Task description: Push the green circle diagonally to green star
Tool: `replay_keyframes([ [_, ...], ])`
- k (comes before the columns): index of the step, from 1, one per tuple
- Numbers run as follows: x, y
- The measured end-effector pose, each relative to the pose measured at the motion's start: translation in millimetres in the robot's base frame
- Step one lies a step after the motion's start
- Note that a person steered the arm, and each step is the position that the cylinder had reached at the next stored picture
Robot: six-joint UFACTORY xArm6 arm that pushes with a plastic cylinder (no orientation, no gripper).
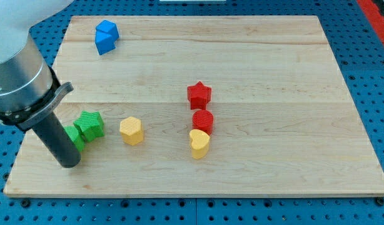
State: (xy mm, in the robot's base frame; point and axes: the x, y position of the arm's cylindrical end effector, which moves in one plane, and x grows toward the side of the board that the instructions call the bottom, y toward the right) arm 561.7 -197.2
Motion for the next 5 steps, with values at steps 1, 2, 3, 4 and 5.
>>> replay_keyframes([
  [1,-29,-5],
  [2,-43,-7],
  [3,-69,-20],
  [4,-101,-32],
  [5,-120,-28],
])
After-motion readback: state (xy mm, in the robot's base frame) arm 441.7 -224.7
